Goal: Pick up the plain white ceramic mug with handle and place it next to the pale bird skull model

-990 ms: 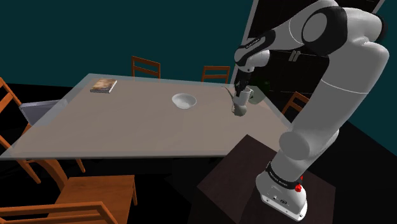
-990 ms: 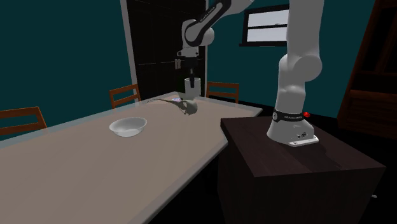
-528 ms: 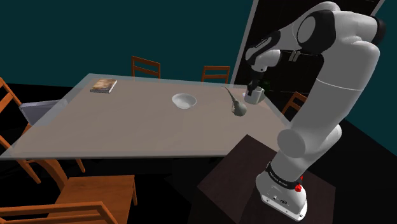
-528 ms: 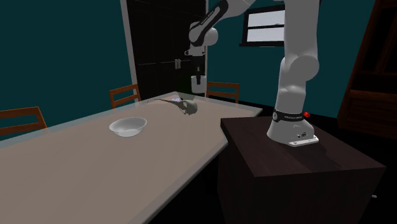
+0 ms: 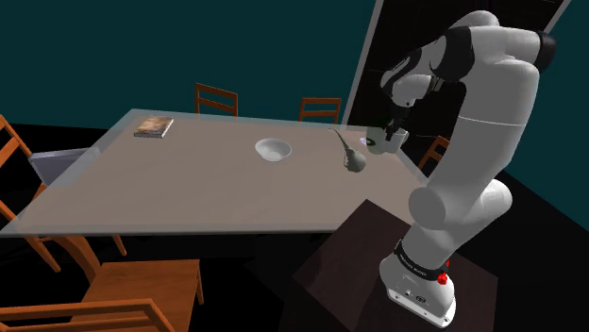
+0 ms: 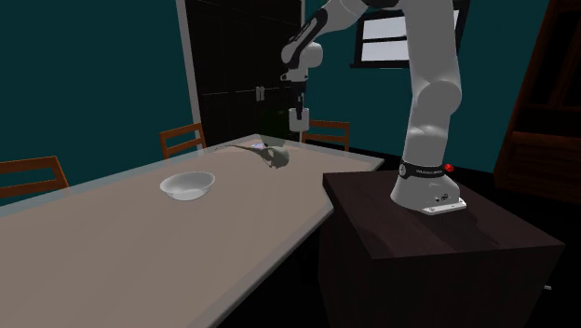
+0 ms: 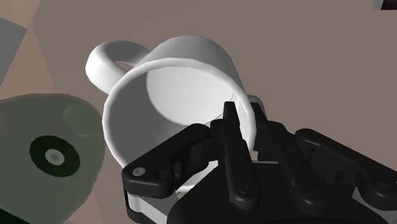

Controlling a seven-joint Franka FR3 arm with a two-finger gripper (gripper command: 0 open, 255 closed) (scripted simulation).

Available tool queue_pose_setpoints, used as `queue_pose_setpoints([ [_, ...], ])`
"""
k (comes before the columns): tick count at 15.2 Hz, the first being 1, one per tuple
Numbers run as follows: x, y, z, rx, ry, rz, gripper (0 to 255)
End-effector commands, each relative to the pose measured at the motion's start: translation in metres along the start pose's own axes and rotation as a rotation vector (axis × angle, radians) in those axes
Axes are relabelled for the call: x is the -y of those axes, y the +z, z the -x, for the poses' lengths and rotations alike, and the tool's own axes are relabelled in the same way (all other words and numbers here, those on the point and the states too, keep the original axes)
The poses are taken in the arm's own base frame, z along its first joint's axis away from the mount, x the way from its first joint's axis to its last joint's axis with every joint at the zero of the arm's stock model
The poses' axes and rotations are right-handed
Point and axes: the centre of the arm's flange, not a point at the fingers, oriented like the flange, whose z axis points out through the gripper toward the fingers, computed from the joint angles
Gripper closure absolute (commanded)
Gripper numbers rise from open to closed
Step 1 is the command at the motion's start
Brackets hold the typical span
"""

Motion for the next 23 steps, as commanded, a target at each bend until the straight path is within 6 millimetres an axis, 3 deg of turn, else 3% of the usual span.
queue_pose_setpoints([
  [1, -0.023, 0.002, 0.011, 0.000, -0.002, 0.000, 255],
  [5, -0.072, 0.002, 0.034, 0.000, -0.002, 0.000, 255],
  [23, -0.072, 0.097, 0.031, 0.000, -0.002, 0.000, 255],
])
